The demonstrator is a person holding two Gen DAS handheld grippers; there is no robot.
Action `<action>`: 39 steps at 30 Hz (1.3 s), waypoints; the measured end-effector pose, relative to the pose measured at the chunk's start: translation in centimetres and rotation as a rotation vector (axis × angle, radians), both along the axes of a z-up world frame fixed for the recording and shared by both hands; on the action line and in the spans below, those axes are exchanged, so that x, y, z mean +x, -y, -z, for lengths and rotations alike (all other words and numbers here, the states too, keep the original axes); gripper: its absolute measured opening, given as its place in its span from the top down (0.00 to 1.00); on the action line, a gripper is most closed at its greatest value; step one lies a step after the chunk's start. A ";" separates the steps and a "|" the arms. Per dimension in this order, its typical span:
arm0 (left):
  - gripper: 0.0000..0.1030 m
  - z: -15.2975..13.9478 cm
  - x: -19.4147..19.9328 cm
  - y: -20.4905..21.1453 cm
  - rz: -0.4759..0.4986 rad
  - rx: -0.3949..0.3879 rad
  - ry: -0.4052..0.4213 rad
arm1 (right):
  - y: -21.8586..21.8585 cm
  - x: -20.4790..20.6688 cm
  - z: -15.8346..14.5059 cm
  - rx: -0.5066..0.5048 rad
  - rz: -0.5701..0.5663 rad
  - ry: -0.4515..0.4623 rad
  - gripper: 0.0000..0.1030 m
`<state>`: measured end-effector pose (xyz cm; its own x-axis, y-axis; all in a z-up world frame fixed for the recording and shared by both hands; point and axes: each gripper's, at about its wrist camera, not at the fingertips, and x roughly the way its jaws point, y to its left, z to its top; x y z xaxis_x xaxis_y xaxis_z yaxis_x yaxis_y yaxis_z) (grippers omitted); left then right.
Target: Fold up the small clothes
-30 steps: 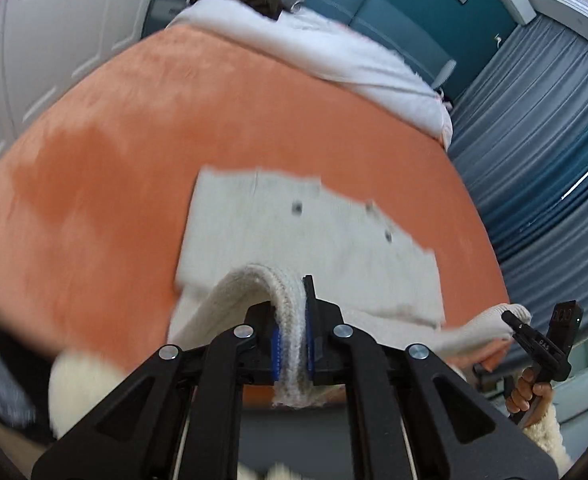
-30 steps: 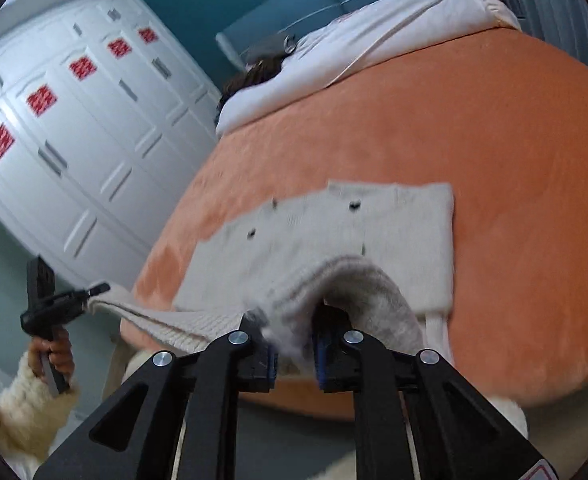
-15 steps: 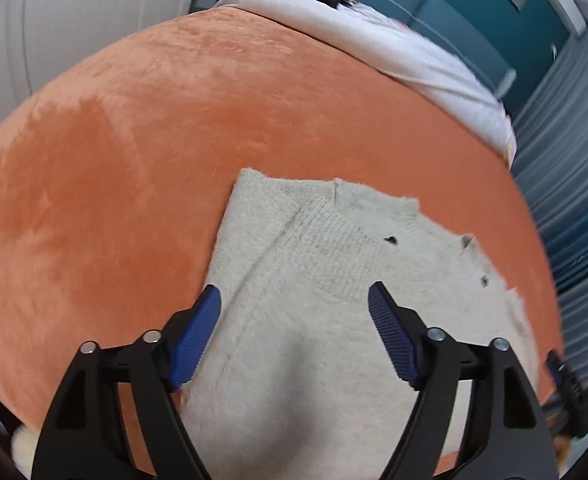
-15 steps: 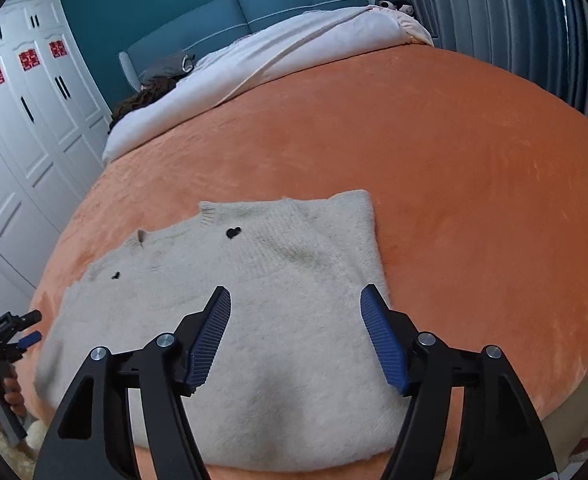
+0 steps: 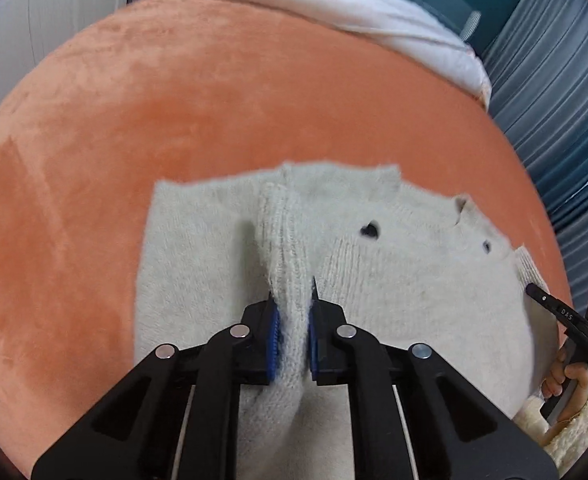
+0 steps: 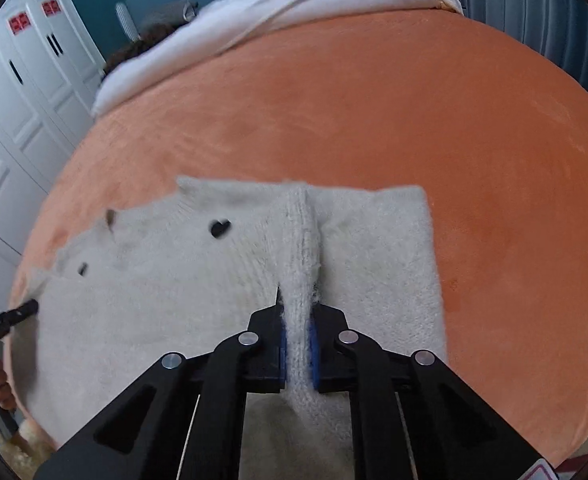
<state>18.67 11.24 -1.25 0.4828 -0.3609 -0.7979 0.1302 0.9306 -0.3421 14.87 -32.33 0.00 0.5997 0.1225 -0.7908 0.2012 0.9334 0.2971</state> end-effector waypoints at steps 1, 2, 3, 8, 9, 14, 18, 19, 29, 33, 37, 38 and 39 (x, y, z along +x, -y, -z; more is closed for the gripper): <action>0.91 -1.1 0.1 -0.3 -0.007 -0.016 0.020 | 0.3 -0.4 -1.4 0.019 0.009 0.042 0.92; 0.91 -2.6 0.3 -0.7 -0.015 -0.034 0.046 | 1.0 -0.9 -3.2 0.039 0.028 0.098 0.92; 0.91 -4.0 0.7 -1.0 -0.026 -0.044 0.074 | 1.8 -1.1 -4.8 0.073 0.047 0.149 0.92; 0.91 -5.4 4.6 -0.9 -0.077 -0.026 0.096 | 5.1 0.7 -6.7 0.114 0.133 0.215 0.93; 0.91 -3.9 5.6 -0.6 -0.080 -0.014 0.059 | 5.5 1.5 -5.1 0.110 0.145 0.168 0.93; 0.90 4.8 6.9 0.4 -0.117 0.061 -0.113 | 4.9 3.8 5.1 0.058 0.154 -0.088 0.93; 0.82 2.6 5.6 0.6 -0.128 0.081 -0.053 | 5.2 2.3 2.2 0.086 0.193 -0.039 0.83; 0.81 1.3 4.9 0.8 -0.131 0.128 -0.020 | 4.8 1.5 0.7 0.023 0.204 -0.010 0.83; 0.59 -1.9 -7.0 11.1 0.046 0.063 0.068 | -16.3 -4.1 -1.2 0.042 -0.309 0.067 0.83; 0.59 1.7 -8.1 10.5 0.035 0.131 -0.006 | -17.1 -5.9 0.8 -0.036 -0.342 0.033 0.91; 0.65 2.5 -9.2 5.2 -0.030 0.173 -0.007 | -7.2 -7.3 1.5 -0.009 -0.124 -0.015 0.95; 0.68 2.7 -9.5 3.9 -0.046 0.177 -0.008 | -4.8 -8.0 1.8 -0.001 -0.067 -0.027 0.99; 0.70 2.8 -9.9 3.0 -0.050 0.163 -0.009 | -2.4 -8.9 2.3 -0.017 0.002 -0.048 0.99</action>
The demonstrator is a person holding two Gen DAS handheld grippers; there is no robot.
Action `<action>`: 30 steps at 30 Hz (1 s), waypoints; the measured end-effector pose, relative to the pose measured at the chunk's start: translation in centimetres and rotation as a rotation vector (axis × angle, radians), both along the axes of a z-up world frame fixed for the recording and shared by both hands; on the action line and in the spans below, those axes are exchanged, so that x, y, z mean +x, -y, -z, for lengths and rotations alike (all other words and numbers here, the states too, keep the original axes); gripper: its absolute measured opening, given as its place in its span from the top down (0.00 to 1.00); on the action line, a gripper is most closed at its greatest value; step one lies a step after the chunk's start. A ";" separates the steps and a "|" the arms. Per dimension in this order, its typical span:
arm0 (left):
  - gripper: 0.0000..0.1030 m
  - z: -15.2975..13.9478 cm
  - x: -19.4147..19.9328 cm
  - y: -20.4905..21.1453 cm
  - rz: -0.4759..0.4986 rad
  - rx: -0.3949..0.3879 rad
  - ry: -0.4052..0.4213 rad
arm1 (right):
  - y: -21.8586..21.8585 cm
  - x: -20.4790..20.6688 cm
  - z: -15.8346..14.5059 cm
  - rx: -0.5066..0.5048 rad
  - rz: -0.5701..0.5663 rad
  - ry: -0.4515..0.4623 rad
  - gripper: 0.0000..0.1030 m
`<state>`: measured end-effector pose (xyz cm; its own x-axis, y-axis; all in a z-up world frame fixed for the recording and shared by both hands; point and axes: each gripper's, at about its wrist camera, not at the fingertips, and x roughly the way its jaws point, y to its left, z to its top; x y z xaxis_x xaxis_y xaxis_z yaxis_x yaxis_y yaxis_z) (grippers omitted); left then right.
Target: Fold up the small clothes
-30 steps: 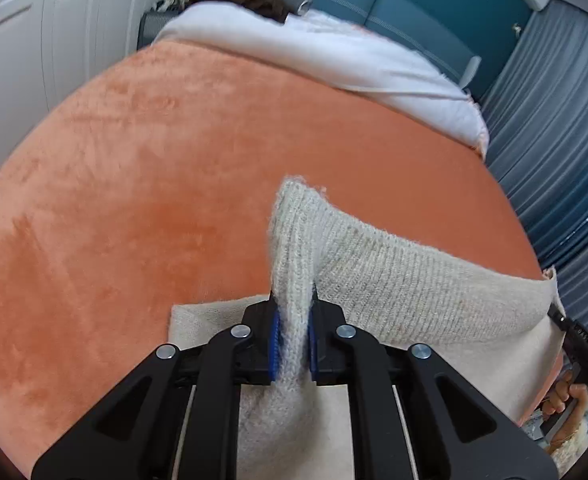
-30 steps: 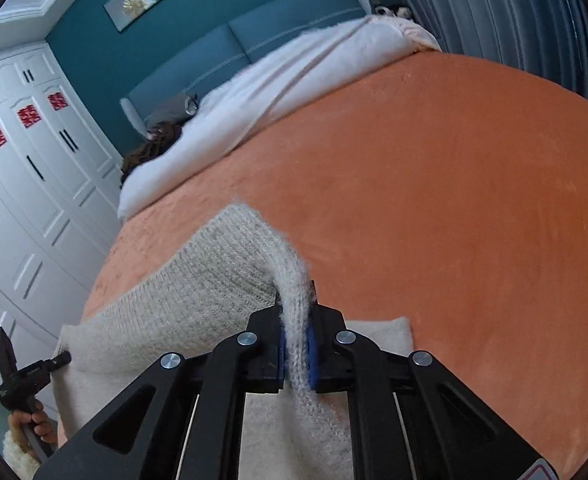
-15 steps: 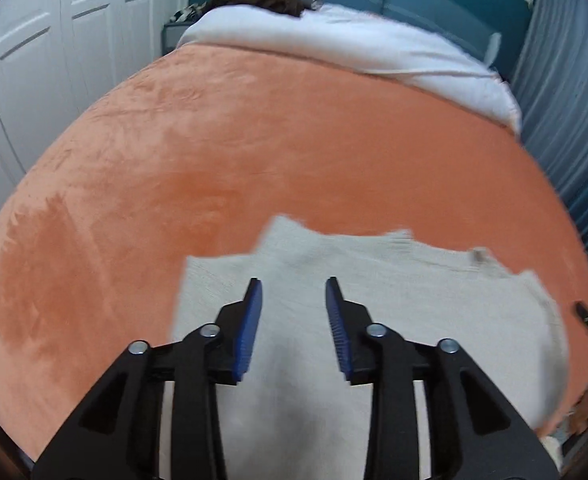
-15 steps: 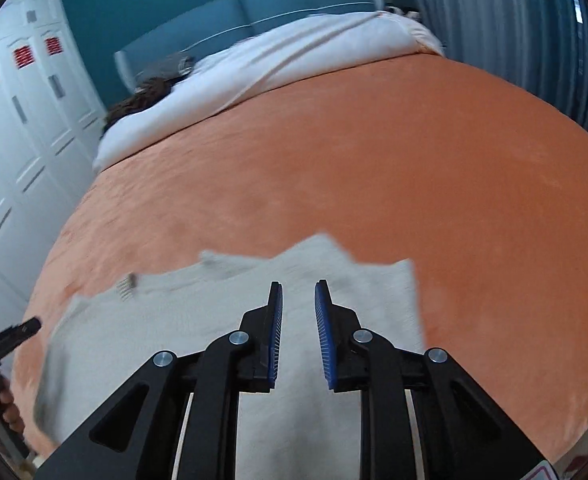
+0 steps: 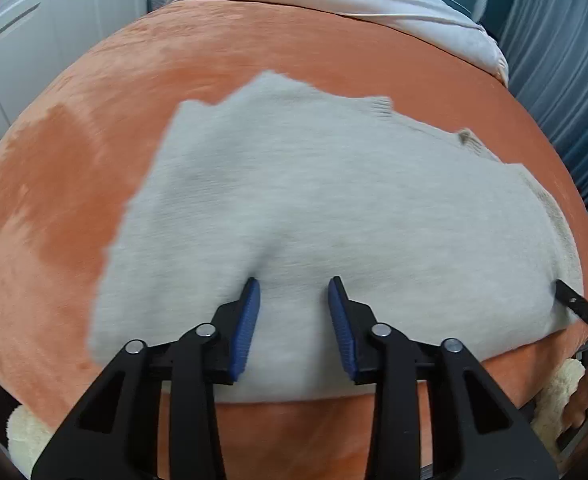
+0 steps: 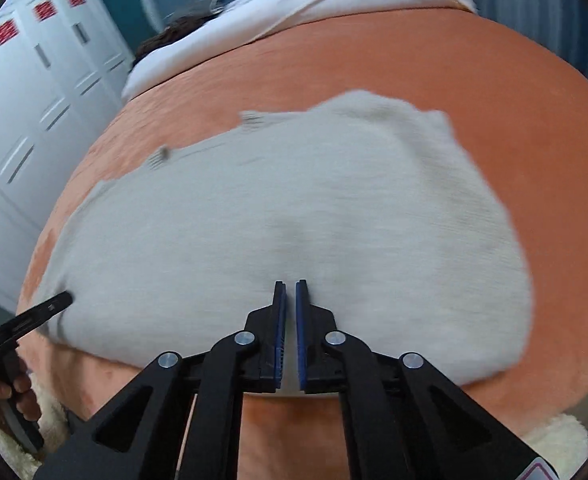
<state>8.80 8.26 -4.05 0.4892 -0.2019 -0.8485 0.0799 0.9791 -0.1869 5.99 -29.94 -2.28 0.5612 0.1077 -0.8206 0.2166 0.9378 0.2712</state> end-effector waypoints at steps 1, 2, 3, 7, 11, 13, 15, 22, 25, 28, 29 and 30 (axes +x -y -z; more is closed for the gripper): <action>0.73 0.2 -0.3 -0.9 -0.002 -0.031 -0.001 | 2.2 -0.8 0.6 -0.027 0.060 -0.021 1.00; 0.74 0.3 -0.6 -1.6 -0.004 -0.064 -0.001 | 3.7 -1.4 0.8 -0.002 0.085 -0.022 1.00; 0.74 0.2 -0.8 -2.0 -0.010 -0.084 -0.002 | 5.4 -2.5 1.1 0.078 0.107 -0.011 1.00; 0.72 -1.7 -0.1 -2.4 -0.060 -0.130 0.024 | 6.4 -2.8 -1.2 0.040 0.164 0.030 0.87; 0.55 -4.0 3.3 -2.0 -0.071 -0.097 0.081 | 5.2 1.8 -4.3 -0.018 0.122 0.093 0.49; 0.48 -4.3 6.0 -2.0 -0.072 -0.075 0.082 | 5.2 4.6 -5.2 -0.047 0.098 0.118 0.41; 0.43 -4.1 8.6 -2.0 -0.078 -0.061 0.064 | 4.4 6.9 -5.1 -0.079 0.089 0.111 0.36; 0.34 -0.4 15.7 -2.9 -0.152 -0.074 -0.039 | 5.0 14.8 -1.3 -0.100 0.110 0.002 0.32; 0.89 0.5 16.7 -2.0 -0.083 -0.094 -0.065 | 4.2 16.0 -0.2 -0.043 0.049 -0.024 0.94; 0.90 -0.5 16.9 -3.1 -0.108 -0.115 -0.019 | 5.2 14.5 -2.6 0.001 0.094 0.105 0.92; 0.90 -0.3 17.1 -3.5 -0.117 -0.121 -0.024 | 6.3 14.0 -3.0 0.018 0.130 0.139 0.92; 0.90 0.4 17.4 -3.7 -0.116 -0.119 -0.040 | 7.3 13.9 -2.5 0.020 0.161 0.134 0.92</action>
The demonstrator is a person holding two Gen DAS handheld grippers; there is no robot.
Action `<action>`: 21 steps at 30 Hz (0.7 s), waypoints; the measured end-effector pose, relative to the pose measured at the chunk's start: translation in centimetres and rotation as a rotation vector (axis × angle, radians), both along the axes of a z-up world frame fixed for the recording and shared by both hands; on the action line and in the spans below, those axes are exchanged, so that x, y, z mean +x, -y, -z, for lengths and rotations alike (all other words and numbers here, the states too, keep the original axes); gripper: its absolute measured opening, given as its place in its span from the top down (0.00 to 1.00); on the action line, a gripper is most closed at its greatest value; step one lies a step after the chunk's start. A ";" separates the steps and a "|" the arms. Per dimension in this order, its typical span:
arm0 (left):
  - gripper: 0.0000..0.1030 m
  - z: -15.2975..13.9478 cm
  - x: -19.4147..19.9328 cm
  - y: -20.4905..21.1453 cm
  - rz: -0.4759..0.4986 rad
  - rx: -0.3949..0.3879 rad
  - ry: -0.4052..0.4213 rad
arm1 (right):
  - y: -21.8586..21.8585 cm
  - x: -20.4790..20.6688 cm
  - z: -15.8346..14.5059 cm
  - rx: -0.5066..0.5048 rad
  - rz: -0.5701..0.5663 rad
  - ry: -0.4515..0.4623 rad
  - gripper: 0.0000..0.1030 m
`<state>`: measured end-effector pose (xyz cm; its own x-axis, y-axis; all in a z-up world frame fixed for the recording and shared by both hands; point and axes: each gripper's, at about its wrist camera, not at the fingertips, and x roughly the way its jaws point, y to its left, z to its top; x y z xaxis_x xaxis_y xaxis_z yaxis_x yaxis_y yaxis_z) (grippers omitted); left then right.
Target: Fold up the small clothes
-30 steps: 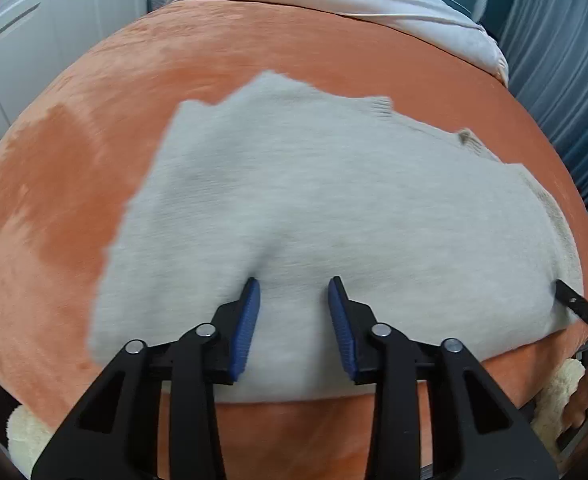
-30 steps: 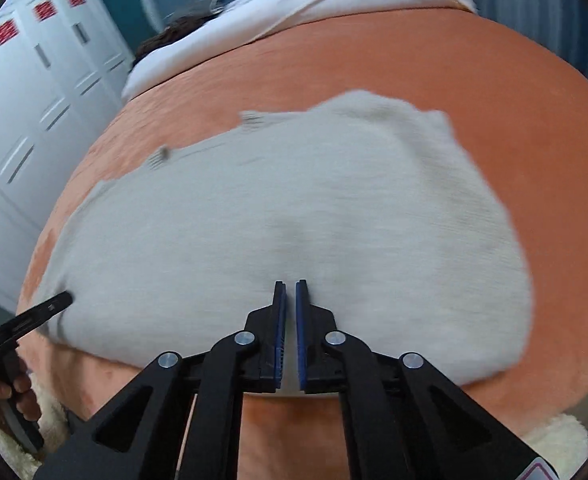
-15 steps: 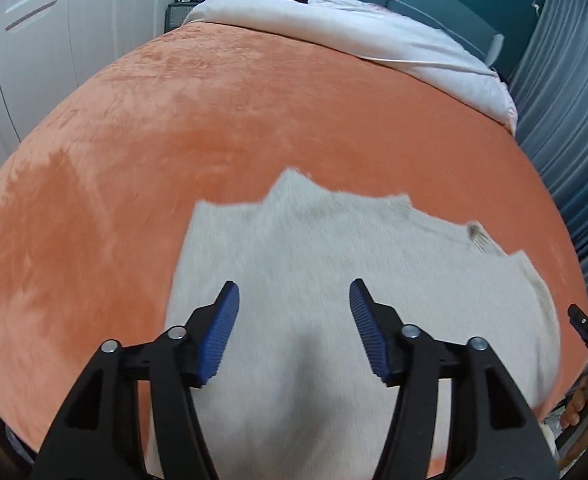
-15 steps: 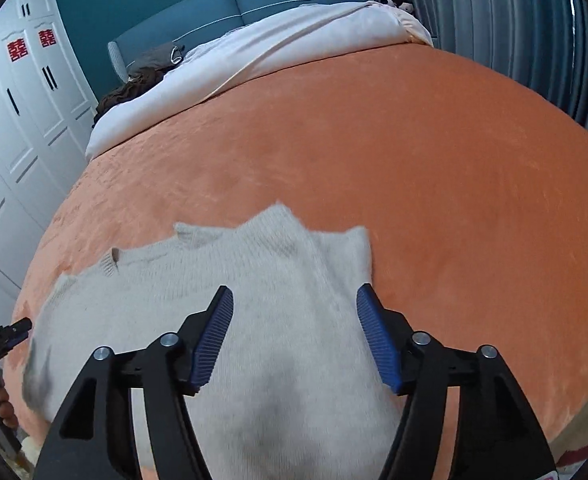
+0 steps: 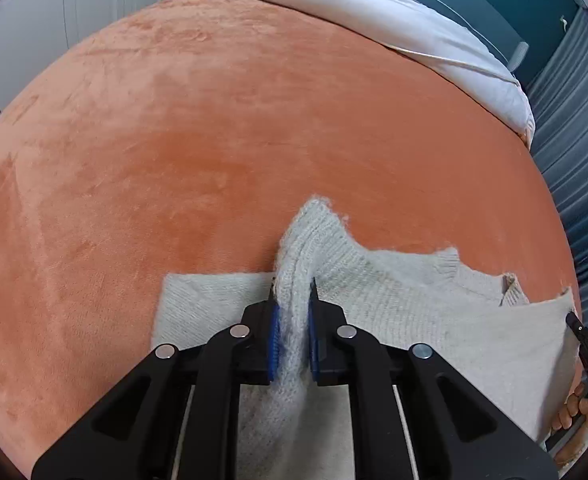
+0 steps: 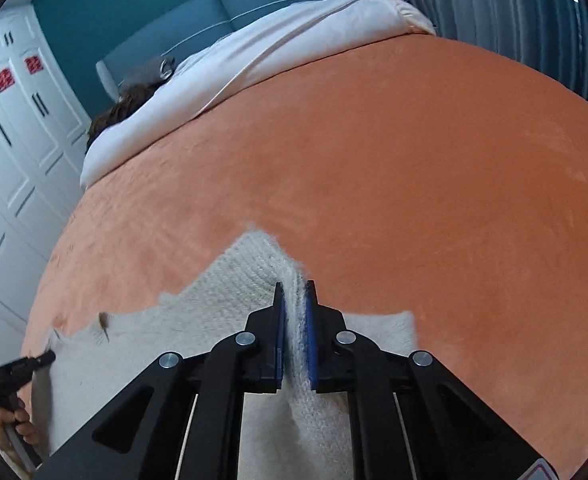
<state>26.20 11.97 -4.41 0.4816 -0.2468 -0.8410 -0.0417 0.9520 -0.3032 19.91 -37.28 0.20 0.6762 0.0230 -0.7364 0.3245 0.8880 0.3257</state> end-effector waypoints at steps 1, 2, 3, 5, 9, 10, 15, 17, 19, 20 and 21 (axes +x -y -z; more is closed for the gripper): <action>0.90 0.8 0.3 0.1 -0.001 0.019 -0.019 | 0.8 0.7 1.7 0.010 0.009 -0.062 0.92; 0.89 1.7 0.4 0.2 0.004 0.029 -0.032 | 1.2 1.5 3.7 0.032 -0.004 -0.141 0.92; 0.89 1.9 0.4 0.3 0.002 0.035 -0.024 | 1.2 2.0 5.4 0.054 -0.022 -0.206 0.92; 0.86 1.0 0.0 0.4 -0.006 0.027 -0.011 | 0.5 1.6 3.9 0.008 -0.023 -0.164 0.89; 0.84 -2.4 -2.9 1.6 0.014 0.102 0.065 | -2.9 -2.2 -1.9 -0.085 -0.032 -0.022 0.81; 0.85 -3.6 -4.5 2.2 0.024 0.121 0.100 | -4.0 -3.1 -2.9 -0.096 -0.052 0.001 0.81; 0.84 -5.3 -12.3 7.3 0.138 0.052 0.139 | -14.1 -9.4 -3.1 -0.003 -0.281 0.009 0.81; 0.77 -3.6 -15.3 9.8 0.196 0.014 0.087 | -17.7 -11.1 -1.4 0.004 -0.352 -0.029 0.81; 0.77 -1.2 -17.0 11.2 0.212 0.044 0.032 | -20.2 -12.0 0.9 -0.032 -0.387 -0.092 0.81; 0.77 -0.1 -17.7 11.3 0.207 0.064 0.020 | -20.9 -12.4 2.0 -0.058 -0.395 -0.119 0.80; 0.77 0.2 -18.4 11.2 0.206 0.075 0.042 | -21.0 -12.8 2.3 -0.068 -0.399 -0.118 0.80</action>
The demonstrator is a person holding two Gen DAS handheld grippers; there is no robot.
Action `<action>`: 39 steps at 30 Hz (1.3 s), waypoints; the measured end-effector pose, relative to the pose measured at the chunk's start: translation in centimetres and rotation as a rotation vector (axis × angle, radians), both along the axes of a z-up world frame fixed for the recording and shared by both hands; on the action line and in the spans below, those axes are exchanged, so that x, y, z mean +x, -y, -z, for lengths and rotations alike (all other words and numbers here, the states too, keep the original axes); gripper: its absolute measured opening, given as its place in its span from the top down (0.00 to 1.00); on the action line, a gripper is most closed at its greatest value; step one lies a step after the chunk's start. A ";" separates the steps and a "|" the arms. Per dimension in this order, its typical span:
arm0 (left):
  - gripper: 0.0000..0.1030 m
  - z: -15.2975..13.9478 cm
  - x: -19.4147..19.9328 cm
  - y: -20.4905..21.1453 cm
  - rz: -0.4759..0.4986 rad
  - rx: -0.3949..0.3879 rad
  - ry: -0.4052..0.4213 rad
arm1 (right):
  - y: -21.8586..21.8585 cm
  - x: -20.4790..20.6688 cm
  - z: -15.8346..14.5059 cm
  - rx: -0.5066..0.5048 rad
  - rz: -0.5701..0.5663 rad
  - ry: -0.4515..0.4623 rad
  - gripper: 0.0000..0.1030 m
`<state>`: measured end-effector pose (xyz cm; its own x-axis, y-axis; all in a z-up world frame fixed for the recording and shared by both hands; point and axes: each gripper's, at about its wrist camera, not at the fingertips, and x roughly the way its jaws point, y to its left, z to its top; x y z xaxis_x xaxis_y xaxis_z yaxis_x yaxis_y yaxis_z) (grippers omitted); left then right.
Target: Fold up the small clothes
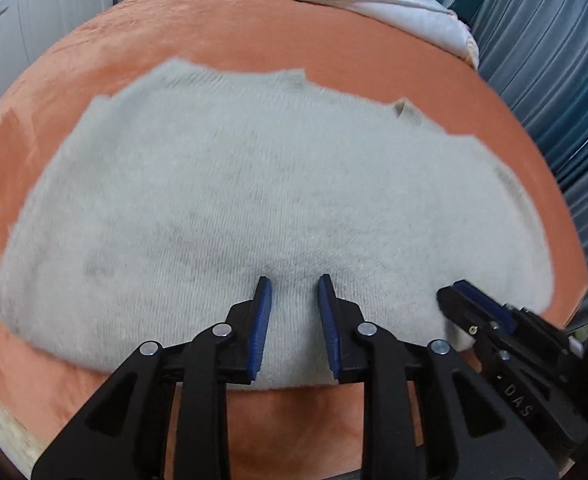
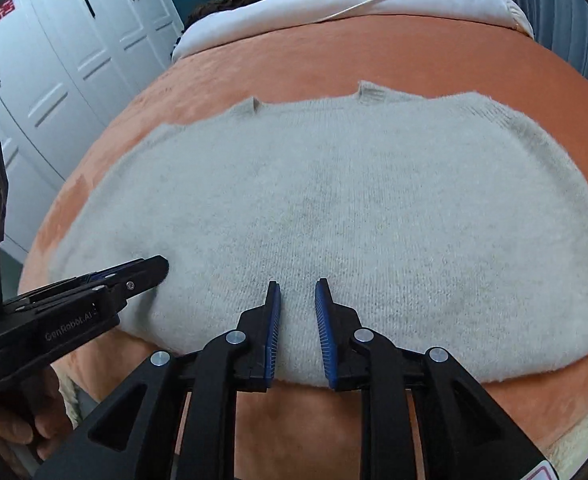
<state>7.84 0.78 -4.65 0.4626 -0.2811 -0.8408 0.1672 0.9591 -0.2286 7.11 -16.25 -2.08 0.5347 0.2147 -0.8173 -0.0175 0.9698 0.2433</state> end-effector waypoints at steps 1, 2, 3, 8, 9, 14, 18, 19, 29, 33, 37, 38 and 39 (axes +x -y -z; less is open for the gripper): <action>0.76 -0.2 -0.4 0.0 0.005 0.011 0.018 | 0.0 -0.3 -0.5 -0.002 -0.001 0.005 0.81; 0.76 -0.5 -0.6 -0.2 0.009 0.020 0.020 | 0.0 -0.5 -1.4 0.002 0.004 0.007 0.81; 0.76 -0.8 -0.8 -0.5 0.003 0.010 0.014 | 0.3 -0.7 -2.2 0.017 0.015 0.020 0.80; 0.76 -0.2 -1.4 -1.6 -0.027 -0.025 -0.013 | 0.6 -0.9 0.6 0.002 0.038 -0.074 0.74; 0.76 -0.2 -1.6 -1.7 -0.028 -0.029 -0.017 | 0.5 -1.2 1.6 -0.008 0.036 -0.072 0.75; 0.65 -1.4 -4.1 -4.8 -0.081 -0.064 0.023 | 0.8 -2.8 -1.4 0.059 0.070 -0.031 0.71; 0.60 -0.1 -4.9 -8.8 -0.167 -0.057 -0.001 | -1.0 -2.2 0.0 -0.016 0.021 -0.073 0.70; 0.60 0.3 -5.0 -9.6 -0.189 -0.068 -0.016 | -1.4 -2.1 1.5 -0.040 0.016 -0.101 0.70; 0.39 1.4 -4.4 -16.4 -0.365 -0.338 0.002 | -2.8 0.2 -3.8 0.034 0.066 -0.015 0.65; 0.34 2.9 -3.3 -17.2 -0.403 -0.425 -0.025 | -4.4 3.2 -2.7 0.002 0.071 -0.040 0.65; 0.24 3.4 -2.8 -17.7 -0.423 -0.503 -0.012 | -5.6 4.9 0.3 -0.054 0.056 -0.092 0.62; 0.20 3.5 -2.6 -17.8 -0.429 -0.519 -0.009 | -6.0 5.0 0.5 -0.083 0.040 -0.081 0.61; 0.18 3.5 -2.3 -17.8 -0.434 -0.535 -0.007 | -6.3 5.1 0.5 -0.103 0.031 -0.079 0.61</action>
<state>5.55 18.61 -8.12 0.6225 -0.4483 -0.6415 -0.2099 0.6940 -0.6887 12.23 -9.93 -2.61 0.4730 0.1121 -0.8739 0.0280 0.9895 0.1421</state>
